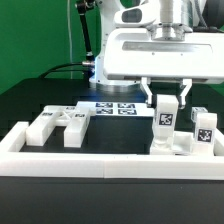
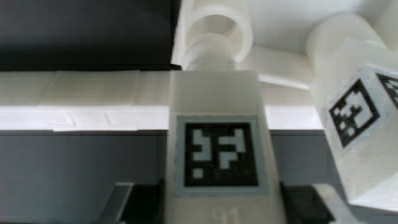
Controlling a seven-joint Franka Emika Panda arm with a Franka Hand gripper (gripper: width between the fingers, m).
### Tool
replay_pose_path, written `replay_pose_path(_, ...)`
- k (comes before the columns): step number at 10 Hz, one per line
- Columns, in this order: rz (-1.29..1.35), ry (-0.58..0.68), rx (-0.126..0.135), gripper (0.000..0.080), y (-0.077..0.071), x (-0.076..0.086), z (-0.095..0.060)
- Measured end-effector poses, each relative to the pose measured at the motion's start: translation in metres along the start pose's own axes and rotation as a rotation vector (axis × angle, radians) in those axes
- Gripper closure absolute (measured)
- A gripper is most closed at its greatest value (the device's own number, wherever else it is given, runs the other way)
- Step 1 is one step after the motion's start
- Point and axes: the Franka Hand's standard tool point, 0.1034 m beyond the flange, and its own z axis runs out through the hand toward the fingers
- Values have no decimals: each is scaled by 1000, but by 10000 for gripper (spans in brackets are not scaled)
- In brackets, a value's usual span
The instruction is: Assemble chair
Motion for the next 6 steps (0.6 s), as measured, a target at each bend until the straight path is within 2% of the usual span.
replay_pose_path(3, -3, 9, -1, 509, -1, -2, -1)
replay_pose_path(6, -11, -5, 0, 509, -4, -12, 1)
